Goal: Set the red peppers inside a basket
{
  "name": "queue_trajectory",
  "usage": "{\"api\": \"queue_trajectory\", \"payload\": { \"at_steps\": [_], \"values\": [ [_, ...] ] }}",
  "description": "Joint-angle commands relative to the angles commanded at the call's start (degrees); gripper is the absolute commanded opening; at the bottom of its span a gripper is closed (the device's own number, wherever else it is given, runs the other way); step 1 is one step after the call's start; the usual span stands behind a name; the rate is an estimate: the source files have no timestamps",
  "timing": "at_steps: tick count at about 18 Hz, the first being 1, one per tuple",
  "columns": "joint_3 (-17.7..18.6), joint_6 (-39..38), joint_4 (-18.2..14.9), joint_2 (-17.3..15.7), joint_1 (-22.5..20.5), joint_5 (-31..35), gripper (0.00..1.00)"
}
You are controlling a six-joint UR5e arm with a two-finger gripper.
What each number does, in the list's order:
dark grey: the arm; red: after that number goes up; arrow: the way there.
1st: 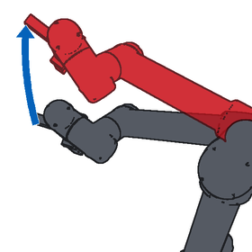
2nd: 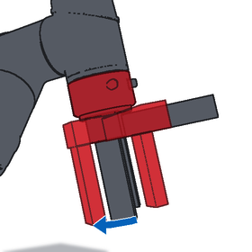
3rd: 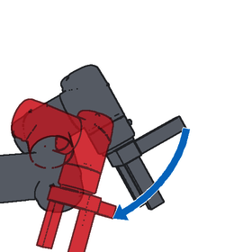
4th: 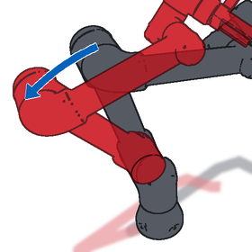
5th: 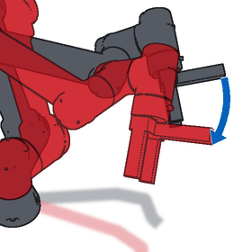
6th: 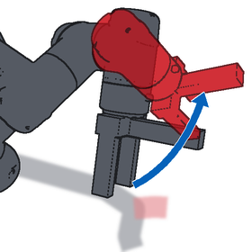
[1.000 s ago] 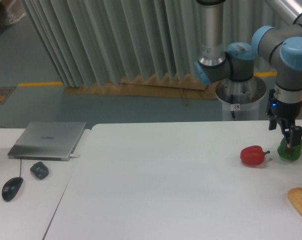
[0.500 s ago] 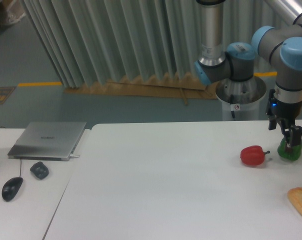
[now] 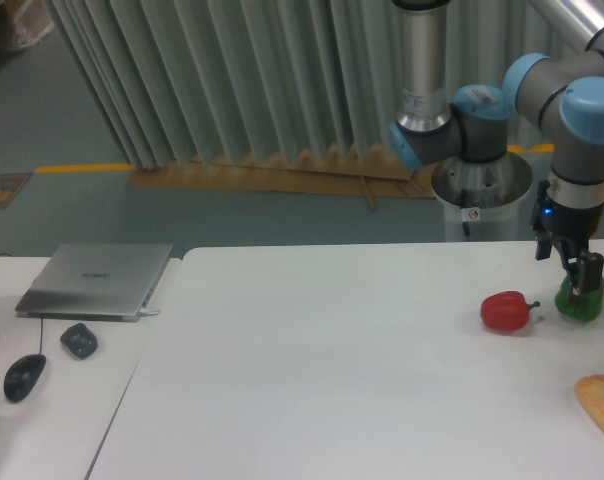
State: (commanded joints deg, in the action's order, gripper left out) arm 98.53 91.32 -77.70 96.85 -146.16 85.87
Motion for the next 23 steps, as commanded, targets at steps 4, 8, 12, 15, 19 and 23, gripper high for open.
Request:
{"api": "queue_trajectory", "payload": {
  "at_steps": [4, 8, 12, 15, 19, 23],
  "values": [
    [0.61, -0.17, 0.44, 0.09, 0.0, 0.09, 1.0],
    [1.41, -2.46, 0.88, 1.31, 2.28, 2.54, 1.0],
    [0.97, -8.94, 3.93, 4.74, 8.33, 10.25, 1.0],
    [0.79, -10.11, 5.01, 5.8, 10.28, 12.39, 1.0],
    [1.05, -9.67, 5.19, 6.24, 11.07, 15.36, 1.0],
    [1.84, -9.49, 4.92, 6.76, 12.39, 19.58, 1.0]
  ]
}}
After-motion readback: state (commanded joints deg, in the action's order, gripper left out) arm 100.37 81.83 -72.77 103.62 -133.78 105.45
